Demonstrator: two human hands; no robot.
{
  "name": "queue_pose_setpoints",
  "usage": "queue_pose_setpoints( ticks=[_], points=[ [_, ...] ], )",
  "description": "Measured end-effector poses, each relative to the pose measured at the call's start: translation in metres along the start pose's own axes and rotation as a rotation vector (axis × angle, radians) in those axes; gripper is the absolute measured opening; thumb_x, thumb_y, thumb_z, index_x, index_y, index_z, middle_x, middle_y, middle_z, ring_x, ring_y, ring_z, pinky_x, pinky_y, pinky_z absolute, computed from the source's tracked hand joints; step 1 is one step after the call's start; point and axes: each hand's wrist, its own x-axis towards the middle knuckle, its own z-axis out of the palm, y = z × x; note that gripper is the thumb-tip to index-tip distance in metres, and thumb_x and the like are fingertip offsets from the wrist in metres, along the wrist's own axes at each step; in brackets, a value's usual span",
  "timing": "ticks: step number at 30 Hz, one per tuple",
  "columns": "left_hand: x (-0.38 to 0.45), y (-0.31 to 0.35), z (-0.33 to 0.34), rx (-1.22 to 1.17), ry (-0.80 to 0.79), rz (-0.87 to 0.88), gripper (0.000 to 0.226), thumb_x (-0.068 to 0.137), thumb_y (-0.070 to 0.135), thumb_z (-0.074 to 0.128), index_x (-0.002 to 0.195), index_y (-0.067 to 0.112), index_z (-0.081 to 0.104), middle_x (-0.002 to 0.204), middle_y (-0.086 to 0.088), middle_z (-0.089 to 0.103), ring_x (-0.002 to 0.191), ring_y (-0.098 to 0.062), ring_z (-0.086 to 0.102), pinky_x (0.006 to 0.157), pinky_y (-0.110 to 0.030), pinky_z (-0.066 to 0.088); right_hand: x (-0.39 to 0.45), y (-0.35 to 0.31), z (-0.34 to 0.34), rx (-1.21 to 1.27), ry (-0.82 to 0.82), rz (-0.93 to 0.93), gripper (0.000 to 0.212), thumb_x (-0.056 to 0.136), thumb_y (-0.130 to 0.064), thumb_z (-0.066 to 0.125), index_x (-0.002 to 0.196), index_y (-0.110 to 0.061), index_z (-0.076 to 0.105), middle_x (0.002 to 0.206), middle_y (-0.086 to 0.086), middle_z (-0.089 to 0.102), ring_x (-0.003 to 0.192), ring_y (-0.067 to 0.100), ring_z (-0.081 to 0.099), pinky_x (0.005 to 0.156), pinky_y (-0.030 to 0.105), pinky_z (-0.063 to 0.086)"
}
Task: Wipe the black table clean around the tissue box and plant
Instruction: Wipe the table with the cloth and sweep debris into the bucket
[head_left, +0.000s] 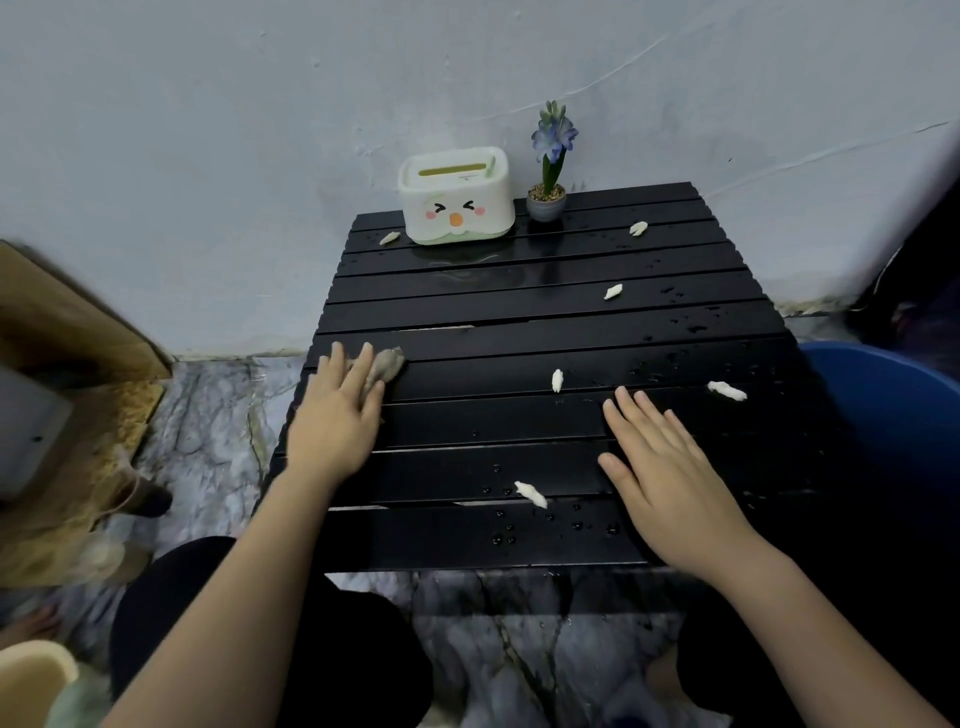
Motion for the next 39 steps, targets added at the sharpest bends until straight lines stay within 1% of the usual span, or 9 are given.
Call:
queue_pose_setpoints(
  ticks=[5,12,16,21,23,26,32,36,39],
  points=[
    [0.000,0.083,0.029,0.031,-0.063,0.087,0.053,0.105,0.040,0.034,0.155,0.022,0.027,0.166,-0.001,0.017,0.153,-0.025,0.017,0.111,-0.058,0.037,-0.003,0.002,-0.001,0.007,0.002,-0.005,0.060,0.105,-0.044,0.021,0.158,-0.019,0.010,0.166,-0.005,0.000,0.150,0.005,-0.011,0.121,0.025,-0.009],
    [0.005,0.194,0.058,-0.070,-0.326,0.533,0.051,0.108,0.029,0.035,0.156,0.018,0.025,0.166,0.000,0.018,0.154,-0.021,0.011,0.121,-0.050,0.023,-0.014,0.007,-0.002,-0.030,0.010,-0.016,0.061,0.104,-0.045,0.019,0.158,-0.018,0.010,0.166,-0.005,0.000,0.149,0.004,-0.012,0.122,0.025,-0.008],
    [0.007,0.187,0.037,-0.330,-0.306,0.409,0.045,0.104,0.018,0.047,0.149,0.015,0.041,0.157,-0.011,0.040,0.149,-0.025,0.030,0.115,-0.034,0.030,-0.016,0.008,-0.005,0.016,0.024,-0.012,0.061,0.104,-0.046,0.022,0.158,-0.019,0.014,0.166,-0.005,0.005,0.150,0.004,-0.009,0.120,0.023,-0.008],
    [-0.017,0.084,-0.014,-0.449,-0.001,0.209,0.049,0.101,0.020,0.054,0.149,0.020,0.045,0.148,-0.003,0.052,0.137,-0.016,0.049,0.112,-0.027,0.038,-0.017,0.009,-0.005,0.024,0.028,0.013,0.065,0.102,-0.053,0.024,0.157,-0.018,0.019,0.166,-0.002,0.009,0.152,0.009,-0.003,0.124,0.032,-0.001],
    [-0.041,0.035,-0.028,-0.368,-0.001,0.128,0.050,0.100,0.034,0.050,0.149,0.028,0.043,0.152,0.001,0.047,0.143,-0.014,0.040,0.115,-0.029,0.033,-0.016,0.009,-0.004,-0.001,0.027,0.015,0.066,0.101,-0.054,0.025,0.157,-0.018,0.020,0.166,0.000,0.010,0.152,0.012,-0.001,0.124,0.034,0.001],
    [-0.075,-0.001,-0.024,-0.147,-0.088,0.108,0.059,0.096,0.049,0.043,0.153,0.040,0.031,0.165,0.000,0.020,0.153,-0.017,0.010,0.123,-0.038,0.015,-0.014,0.008,-0.005,0.000,0.046,0.028,0.066,0.101,-0.053,0.030,0.155,-0.017,0.026,0.165,0.001,0.015,0.152,0.014,0.004,0.124,0.035,0.004],
    [-0.077,0.052,0.012,0.007,-0.037,0.121,0.054,0.104,0.039,0.040,0.156,0.026,0.029,0.167,-0.001,0.015,0.154,-0.024,0.011,0.121,-0.045,0.019,-0.014,0.012,-0.009,0.021,0.065,0.006,0.058,0.102,-0.045,0.037,0.153,-0.019,0.032,0.163,-0.003,0.021,0.151,0.010,0.010,0.121,0.025,0.002],
    [-0.074,0.124,0.039,-0.051,-0.146,0.209,0.053,0.105,0.039,0.038,0.155,0.030,0.028,0.167,0.005,0.014,0.154,-0.021,0.009,0.113,-0.059,0.030,-0.016,0.013,-0.011,0.039,0.081,-0.009,0.050,0.104,-0.033,0.038,0.152,-0.017,0.036,0.161,-0.002,0.027,0.150,0.010,0.015,0.121,0.024,0.005],
    [-0.067,0.161,0.048,-0.116,-0.215,0.341,0.051,0.105,0.034,0.040,0.155,0.027,0.031,0.166,0.006,0.019,0.154,-0.021,0.010,0.114,-0.058,0.029,-0.016,0.015,-0.011,0.035,0.078,-0.019,0.048,0.105,-0.027,0.038,0.151,-0.017,0.037,0.161,-0.001,0.027,0.151,0.011,0.015,0.122,0.026,0.007]
  ],
)
